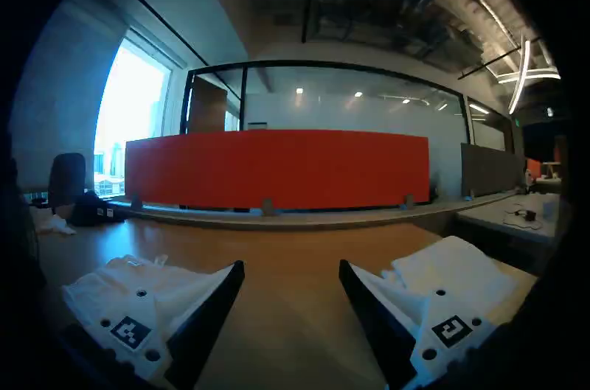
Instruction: Fold towel
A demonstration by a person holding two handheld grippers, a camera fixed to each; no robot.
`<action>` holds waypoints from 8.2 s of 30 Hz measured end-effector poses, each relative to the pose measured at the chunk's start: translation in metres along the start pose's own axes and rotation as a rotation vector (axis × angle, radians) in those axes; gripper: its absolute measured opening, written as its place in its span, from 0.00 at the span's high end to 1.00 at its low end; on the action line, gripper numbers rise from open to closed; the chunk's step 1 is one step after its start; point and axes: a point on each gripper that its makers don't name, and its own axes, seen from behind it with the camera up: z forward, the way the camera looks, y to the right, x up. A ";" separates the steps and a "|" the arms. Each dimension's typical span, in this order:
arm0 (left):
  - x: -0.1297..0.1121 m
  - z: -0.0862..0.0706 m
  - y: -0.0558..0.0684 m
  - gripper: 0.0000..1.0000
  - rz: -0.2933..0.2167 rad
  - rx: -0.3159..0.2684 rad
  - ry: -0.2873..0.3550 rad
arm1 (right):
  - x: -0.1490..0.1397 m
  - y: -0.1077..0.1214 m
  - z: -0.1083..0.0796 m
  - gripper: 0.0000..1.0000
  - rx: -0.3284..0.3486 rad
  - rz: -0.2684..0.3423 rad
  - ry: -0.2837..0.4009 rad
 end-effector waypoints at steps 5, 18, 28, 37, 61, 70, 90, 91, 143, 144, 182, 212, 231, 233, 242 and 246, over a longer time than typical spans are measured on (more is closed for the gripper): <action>0.000 0.000 0.000 0.23 0.000 0.000 0.000 | 0.001 -0.001 -0.001 0.00 0.000 0.000 0.000; 0.000 0.000 0.001 0.24 0.000 -0.001 -0.001 | 0.001 -0.001 0.000 0.00 0.000 0.000 0.001; 0.019 0.002 -0.009 0.24 0.050 0.027 0.001 | 0.016 -0.001 -0.003 0.00 -0.004 -0.003 -0.015; 0.075 0.002 -0.006 0.24 0.051 -0.001 -0.020 | 0.091 -0.004 -0.005 0.00 -0.008 -0.008 0.016; 0.170 0.003 0.011 0.23 0.074 -0.097 -0.142 | 0.200 -0.018 -0.004 0.00 0.042 -0.048 -0.022; 0.155 -0.006 0.024 0.24 0.135 -0.195 -0.235 | 0.178 -0.055 -0.009 0.00 0.211 -0.117 -0.142; 0.123 -0.019 0.051 0.23 0.203 -0.358 -0.361 | 0.141 -0.090 -0.030 0.00 0.419 -0.227 -0.304; 0.120 -0.021 0.052 0.23 0.205 -0.361 -0.367 | 0.139 -0.090 -0.031 0.00 0.422 -0.229 -0.309; -0.089 -0.084 0.098 0.23 0.302 -0.546 -0.722 | -0.063 -0.103 -0.089 0.00 0.522 -0.244 -0.656; -0.092 -0.085 0.098 0.23 0.303 -0.547 -0.727 | -0.067 -0.102 -0.091 0.00 0.523 -0.244 -0.662; -0.132 -0.098 0.118 0.26 0.267 -0.570 -0.839 | -0.128 -0.105 -0.120 0.31 0.571 -0.241 -0.806; -0.132 -0.101 0.122 0.77 0.263 -0.548 -0.852 | -0.132 -0.105 -0.127 0.75 0.596 -0.221 -0.833; -0.131 -0.103 0.123 0.92 0.251 -0.546 -0.859 | -0.129 -0.111 -0.129 0.91 0.602 -0.193 -0.834; -0.130 -0.102 0.122 0.92 0.249 -0.543 -0.860 | -0.126 -0.111 -0.128 0.91 0.603 -0.188 -0.830; -0.112 -0.106 0.124 0.92 0.214 -0.550 -0.865 | -0.101 -0.114 -0.124 0.91 0.609 -0.181 -0.791; -0.102 -0.110 0.126 0.92 0.203 -0.559 -0.865 | -0.083 -0.116 -0.123 0.91 0.616 -0.174 -0.764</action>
